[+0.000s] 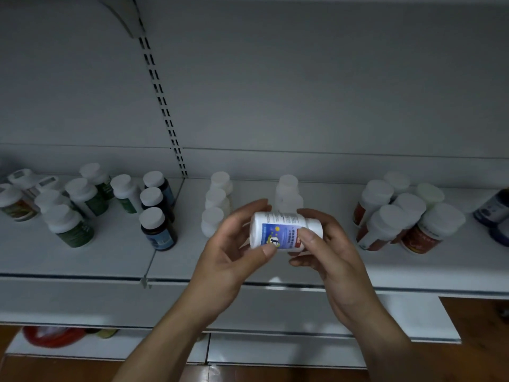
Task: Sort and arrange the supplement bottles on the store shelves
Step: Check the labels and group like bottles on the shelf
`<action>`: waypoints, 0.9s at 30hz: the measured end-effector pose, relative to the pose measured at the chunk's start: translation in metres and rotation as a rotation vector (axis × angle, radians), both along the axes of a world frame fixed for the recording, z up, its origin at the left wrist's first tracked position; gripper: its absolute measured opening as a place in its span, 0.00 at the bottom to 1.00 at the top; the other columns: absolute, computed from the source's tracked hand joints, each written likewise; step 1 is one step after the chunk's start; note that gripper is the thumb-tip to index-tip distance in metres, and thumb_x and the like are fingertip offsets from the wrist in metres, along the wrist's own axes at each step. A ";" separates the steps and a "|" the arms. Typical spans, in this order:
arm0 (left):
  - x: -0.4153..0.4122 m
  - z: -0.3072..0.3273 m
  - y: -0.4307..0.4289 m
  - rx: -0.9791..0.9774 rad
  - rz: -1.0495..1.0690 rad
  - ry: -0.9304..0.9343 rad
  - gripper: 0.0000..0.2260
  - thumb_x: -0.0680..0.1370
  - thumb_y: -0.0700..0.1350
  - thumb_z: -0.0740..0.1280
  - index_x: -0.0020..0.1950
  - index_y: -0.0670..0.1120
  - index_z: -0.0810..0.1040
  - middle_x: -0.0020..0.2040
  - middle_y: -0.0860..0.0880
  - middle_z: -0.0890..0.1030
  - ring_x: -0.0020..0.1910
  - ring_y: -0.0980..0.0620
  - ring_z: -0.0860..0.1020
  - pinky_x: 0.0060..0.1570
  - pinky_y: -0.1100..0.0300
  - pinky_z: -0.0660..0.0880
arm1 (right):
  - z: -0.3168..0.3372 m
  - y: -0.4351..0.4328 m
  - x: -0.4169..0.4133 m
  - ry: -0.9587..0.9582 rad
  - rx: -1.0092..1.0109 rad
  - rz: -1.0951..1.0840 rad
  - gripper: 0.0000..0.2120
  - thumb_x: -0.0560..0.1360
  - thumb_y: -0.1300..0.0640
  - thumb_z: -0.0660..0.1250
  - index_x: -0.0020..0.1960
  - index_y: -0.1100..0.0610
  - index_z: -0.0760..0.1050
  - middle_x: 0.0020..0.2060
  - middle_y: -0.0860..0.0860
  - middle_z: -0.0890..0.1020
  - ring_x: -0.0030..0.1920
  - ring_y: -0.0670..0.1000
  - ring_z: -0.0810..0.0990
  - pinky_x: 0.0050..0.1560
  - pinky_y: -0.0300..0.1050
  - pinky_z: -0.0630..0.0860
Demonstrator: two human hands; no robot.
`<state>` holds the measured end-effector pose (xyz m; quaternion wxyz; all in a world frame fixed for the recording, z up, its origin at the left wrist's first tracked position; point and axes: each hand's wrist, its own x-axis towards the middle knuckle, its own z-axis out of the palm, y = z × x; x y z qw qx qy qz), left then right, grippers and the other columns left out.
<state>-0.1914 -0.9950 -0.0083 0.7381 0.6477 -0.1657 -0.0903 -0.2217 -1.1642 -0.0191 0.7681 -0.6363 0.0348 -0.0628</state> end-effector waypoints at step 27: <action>-0.010 -0.002 -0.003 -0.010 0.004 -0.028 0.24 0.71 0.44 0.74 0.66 0.48 0.74 0.60 0.51 0.80 0.60 0.51 0.79 0.53 0.61 0.77 | 0.008 -0.003 -0.007 0.005 -0.055 0.008 0.28 0.63 0.43 0.72 0.61 0.52 0.74 0.50 0.49 0.84 0.47 0.51 0.84 0.41 0.42 0.79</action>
